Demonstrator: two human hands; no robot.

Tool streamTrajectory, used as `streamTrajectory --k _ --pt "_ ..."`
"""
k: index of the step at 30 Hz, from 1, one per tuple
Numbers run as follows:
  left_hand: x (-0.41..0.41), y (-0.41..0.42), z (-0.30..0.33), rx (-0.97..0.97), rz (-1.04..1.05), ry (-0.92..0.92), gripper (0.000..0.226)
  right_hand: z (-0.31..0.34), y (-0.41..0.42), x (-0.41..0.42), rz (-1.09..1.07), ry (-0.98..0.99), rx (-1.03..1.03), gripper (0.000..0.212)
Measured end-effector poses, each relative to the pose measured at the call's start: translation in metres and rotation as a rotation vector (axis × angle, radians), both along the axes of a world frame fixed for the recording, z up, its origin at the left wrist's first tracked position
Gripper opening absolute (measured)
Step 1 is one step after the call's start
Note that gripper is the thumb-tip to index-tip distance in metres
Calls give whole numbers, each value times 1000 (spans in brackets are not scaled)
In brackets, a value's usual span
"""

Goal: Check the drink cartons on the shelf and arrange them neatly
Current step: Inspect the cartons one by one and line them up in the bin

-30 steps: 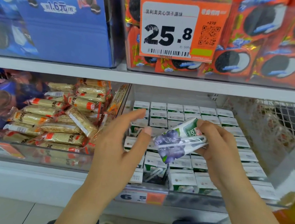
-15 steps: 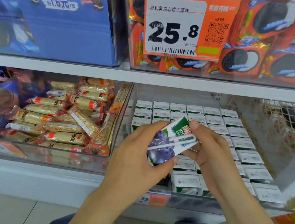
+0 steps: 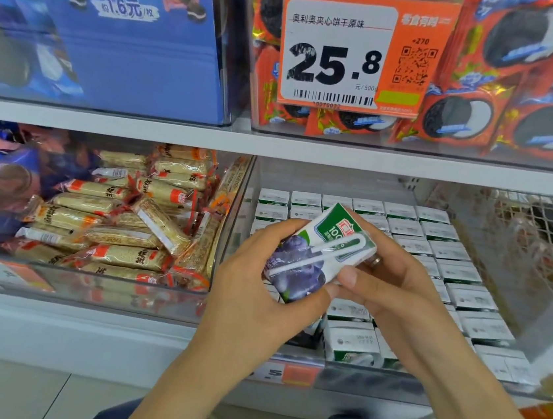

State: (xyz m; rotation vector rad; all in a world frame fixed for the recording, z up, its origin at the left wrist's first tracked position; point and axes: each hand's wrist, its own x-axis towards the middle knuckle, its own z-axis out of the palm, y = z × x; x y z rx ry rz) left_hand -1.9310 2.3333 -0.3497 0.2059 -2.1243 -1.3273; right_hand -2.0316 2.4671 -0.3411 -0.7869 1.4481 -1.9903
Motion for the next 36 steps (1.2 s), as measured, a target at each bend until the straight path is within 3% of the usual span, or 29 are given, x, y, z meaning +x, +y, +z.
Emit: streamTrajectory --k 10,21,30,36 --pt "0 1 7 82 -197 -73 38 -1 0 -2 -98 -20 -1 51" --pt "-3 -1 -4 -118 -133 -120 44 -1 -1 -1 -182 94 25 59" --pt "-4 -1 -5 -170 -147 -141 46 -1 0 2 -193 213 90 53" --pt "-4 -1 -8 -186 -128 -132 54 -3 -1 2 -268 141 19 53"
